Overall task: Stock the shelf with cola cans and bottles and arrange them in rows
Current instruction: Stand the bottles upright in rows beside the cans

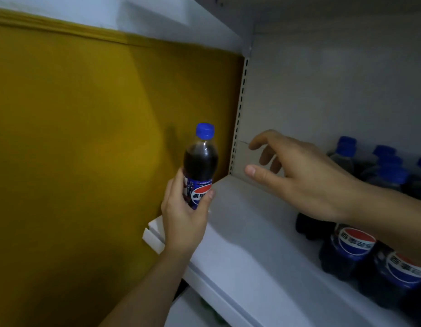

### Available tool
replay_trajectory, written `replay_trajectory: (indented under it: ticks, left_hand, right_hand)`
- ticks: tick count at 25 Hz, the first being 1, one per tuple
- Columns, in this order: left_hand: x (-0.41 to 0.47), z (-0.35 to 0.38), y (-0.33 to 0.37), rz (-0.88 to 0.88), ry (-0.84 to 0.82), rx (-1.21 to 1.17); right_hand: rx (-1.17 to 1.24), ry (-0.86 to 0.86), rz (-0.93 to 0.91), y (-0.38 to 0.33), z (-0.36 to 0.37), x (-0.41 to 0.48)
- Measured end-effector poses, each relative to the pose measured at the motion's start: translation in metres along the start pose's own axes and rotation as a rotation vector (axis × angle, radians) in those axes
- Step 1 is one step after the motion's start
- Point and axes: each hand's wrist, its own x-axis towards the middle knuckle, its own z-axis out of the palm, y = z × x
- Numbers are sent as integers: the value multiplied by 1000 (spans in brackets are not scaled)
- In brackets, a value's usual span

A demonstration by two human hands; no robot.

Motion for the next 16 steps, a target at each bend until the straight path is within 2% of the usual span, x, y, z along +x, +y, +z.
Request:
replay_trajectory:
  ticks: [6, 9, 11, 14, 16]
  left_hand:
    - [-32, 54, 65, 72, -258, -273]
    - [-43, 80, 82, 66, -345, -302]
    - [-47, 92, 81, 50, -461, -334]
    - [-54, 108, 58, 32, -664, -287]
    - [-61, 116, 45, 10, -734, -251]
  right_hand:
    - [150, 119, 56, 13, -31, 13]
    - [74, 147, 103, 31, -54, 9]
    - [-38, 137, 164, 47, -65, 2]
    - [-116, 135, 281, 75, -69, -9]
    - [-132, 107, 335, 87, -66, -14]
